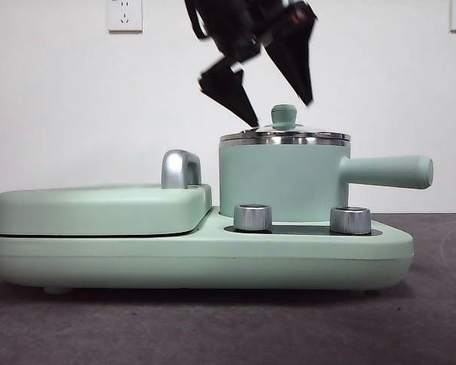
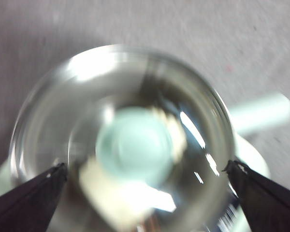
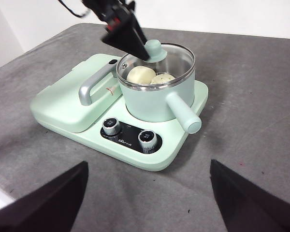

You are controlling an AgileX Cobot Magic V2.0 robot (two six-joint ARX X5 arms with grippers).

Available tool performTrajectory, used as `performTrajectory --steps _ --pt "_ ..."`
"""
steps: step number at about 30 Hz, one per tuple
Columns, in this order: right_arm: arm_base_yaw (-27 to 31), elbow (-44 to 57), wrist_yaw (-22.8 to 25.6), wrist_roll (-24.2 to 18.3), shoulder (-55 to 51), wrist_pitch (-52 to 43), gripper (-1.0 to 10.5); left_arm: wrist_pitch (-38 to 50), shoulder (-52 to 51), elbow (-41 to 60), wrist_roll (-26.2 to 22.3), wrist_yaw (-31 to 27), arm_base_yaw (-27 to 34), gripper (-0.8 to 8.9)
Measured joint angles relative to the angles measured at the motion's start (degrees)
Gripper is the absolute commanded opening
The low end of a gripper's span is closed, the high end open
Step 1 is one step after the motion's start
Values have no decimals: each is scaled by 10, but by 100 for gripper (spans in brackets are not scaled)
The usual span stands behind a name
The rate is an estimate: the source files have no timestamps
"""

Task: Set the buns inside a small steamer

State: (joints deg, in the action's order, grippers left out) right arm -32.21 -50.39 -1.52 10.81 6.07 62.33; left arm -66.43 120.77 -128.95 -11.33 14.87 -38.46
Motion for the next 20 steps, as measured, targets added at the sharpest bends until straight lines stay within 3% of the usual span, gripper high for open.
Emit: performTrajectory --steps 10,15,20 --pt "0 0 0 0 0 0 401 -84 -188 12 33 1 8 592" --pt "0 0 0 0 0 0 401 -86 -280 141 42 0 16 592" --pt "0 0 0 0 0 0 401 -71 -403 332 48 0 17 591"
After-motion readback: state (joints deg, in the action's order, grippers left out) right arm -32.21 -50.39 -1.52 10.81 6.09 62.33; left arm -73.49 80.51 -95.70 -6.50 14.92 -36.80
